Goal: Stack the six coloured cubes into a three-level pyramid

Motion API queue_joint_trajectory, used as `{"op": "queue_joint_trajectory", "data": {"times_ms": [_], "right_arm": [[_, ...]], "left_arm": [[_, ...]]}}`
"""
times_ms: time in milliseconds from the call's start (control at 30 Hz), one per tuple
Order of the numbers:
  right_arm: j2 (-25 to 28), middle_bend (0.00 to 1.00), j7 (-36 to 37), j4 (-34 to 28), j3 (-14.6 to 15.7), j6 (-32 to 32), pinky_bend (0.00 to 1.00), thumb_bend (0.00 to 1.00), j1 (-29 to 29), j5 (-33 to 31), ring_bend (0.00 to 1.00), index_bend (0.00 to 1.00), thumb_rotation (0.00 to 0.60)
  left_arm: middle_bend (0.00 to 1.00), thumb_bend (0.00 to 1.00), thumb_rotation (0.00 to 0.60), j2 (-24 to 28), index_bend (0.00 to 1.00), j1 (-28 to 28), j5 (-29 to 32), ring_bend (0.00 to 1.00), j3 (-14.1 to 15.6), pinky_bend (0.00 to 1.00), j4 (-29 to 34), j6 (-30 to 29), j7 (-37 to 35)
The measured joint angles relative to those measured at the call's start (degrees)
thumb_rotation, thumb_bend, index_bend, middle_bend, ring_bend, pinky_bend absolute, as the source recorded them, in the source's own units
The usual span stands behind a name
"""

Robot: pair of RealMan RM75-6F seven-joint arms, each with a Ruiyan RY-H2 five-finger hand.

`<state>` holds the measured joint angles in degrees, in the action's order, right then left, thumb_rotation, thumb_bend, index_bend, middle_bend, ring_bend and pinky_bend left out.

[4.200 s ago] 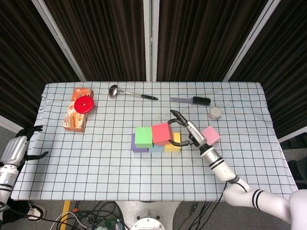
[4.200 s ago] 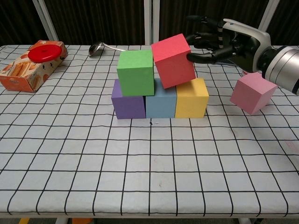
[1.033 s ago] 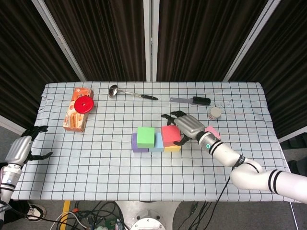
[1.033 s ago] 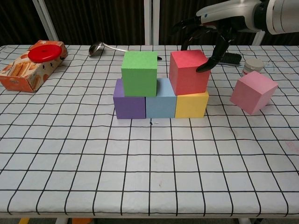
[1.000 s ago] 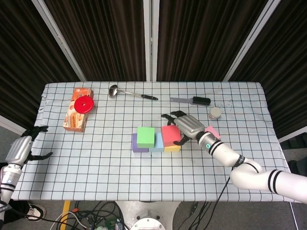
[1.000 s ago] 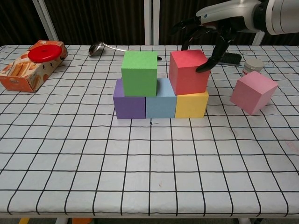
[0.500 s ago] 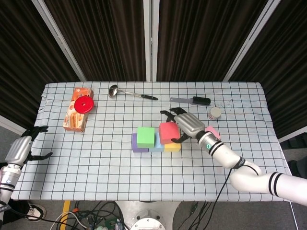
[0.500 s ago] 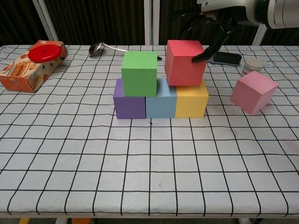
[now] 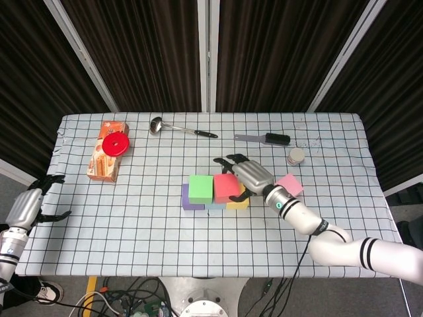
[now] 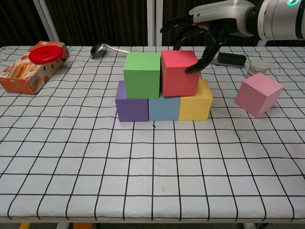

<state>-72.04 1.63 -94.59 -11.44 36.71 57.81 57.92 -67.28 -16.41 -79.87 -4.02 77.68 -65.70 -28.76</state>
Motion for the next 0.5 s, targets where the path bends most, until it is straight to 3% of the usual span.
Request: {"op": "queue_joint_trajectory", "data": {"times_ms": [500], "right_arm": [[-0.92,0.41,-3.37,-0.53,0.19,0.72,0.0,0.21,1.03,-2.95,0.0,0.0,0.6]], "left_arm": [[0.22,0.13,0.6,-0.33,0.17,0.13,-0.39,0.08,0.29,0.11,-1.11,0.05,-1.28]]}}
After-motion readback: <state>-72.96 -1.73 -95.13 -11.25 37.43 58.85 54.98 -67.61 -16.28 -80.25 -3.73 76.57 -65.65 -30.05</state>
